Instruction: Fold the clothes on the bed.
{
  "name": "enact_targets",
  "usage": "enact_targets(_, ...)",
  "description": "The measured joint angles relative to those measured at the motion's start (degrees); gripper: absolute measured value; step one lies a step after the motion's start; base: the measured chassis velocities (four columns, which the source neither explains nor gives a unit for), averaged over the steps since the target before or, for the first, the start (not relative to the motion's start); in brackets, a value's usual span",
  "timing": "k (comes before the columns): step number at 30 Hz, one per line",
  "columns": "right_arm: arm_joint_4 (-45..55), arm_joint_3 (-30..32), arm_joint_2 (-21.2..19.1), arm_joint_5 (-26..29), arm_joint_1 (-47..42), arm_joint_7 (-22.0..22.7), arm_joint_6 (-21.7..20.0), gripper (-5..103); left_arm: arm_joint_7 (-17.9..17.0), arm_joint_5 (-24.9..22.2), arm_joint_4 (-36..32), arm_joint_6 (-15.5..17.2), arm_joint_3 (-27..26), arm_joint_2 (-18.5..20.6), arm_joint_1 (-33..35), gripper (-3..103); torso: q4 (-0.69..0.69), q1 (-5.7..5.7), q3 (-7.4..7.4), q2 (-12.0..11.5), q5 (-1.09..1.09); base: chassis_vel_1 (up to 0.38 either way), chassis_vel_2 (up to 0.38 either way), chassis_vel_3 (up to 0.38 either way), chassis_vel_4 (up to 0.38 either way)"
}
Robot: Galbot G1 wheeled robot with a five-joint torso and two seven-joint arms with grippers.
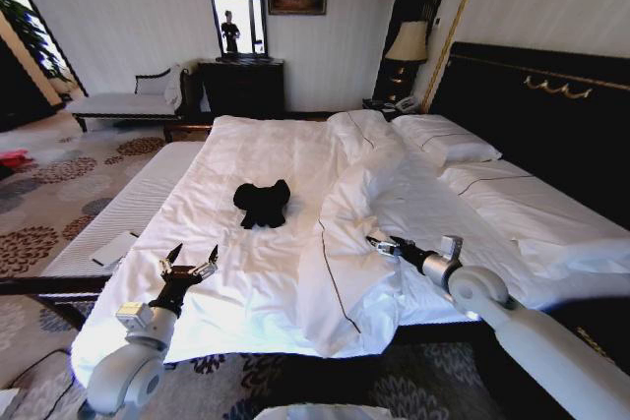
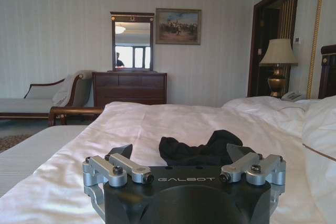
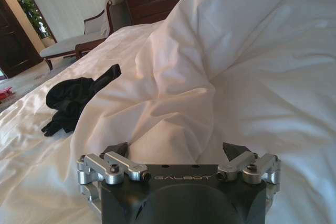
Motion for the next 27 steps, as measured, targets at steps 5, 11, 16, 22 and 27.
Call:
enact_targets(5, 0.03, -0.51, 0.04, -0.44, 0.10, -0.12, -0.01, 93, -0.05, 0.05, 0.00, 0.00, 0.00, -0.13, -0.03, 100, -0.01, 0.00, 0.00, 0.00, 0.00, 0.000, 0.000, 0.000, 0.000)
enact_targets(11, 1.25, -0.33, 1.00, -1.99, -1.29, -0.43, 0.05, 66, -0.71, 0.15, 0.20, -0.02, 0.27, -0.22, -0.63, 100, -0.01, 0.00, 0.00, 0.00, 0.00, 0.000, 0.000, 0.000, 0.000)
enact_targets(16, 1.76, -0.06, 2.10, -2.26, -1.03, -0.36, -0.07, 49, -0.95, 0.00, 0.21, -0.02, 0.24, -0.20, -0.79, 100, -0.01, 0.00, 0.00, 0.00, 0.00, 0.000, 0.000, 0.000, 0.000)
enact_targets(22, 1.80, 0.14, 2.07, -1.71, -0.46, -0.13, -0.14, 28, -1.00, -0.06, 0.42, -0.02, 0.09, -0.21, -0.77, 100, 0.00, 0.00, 0.00, 0.00, 0.00, 0.000, 0.000, 0.000, 0.000)
enact_targets(27, 2.34, 0.08, 2.18, -2.14, -1.31, -0.02, -0.14, 7, -1.02, -0.15, 0.59, -0.04, 0.01, -0.26, -0.76, 100, -0.01, 0.00, 0.00, 0.00, 0.00, 0.000, 0.000, 0.000, 0.000)
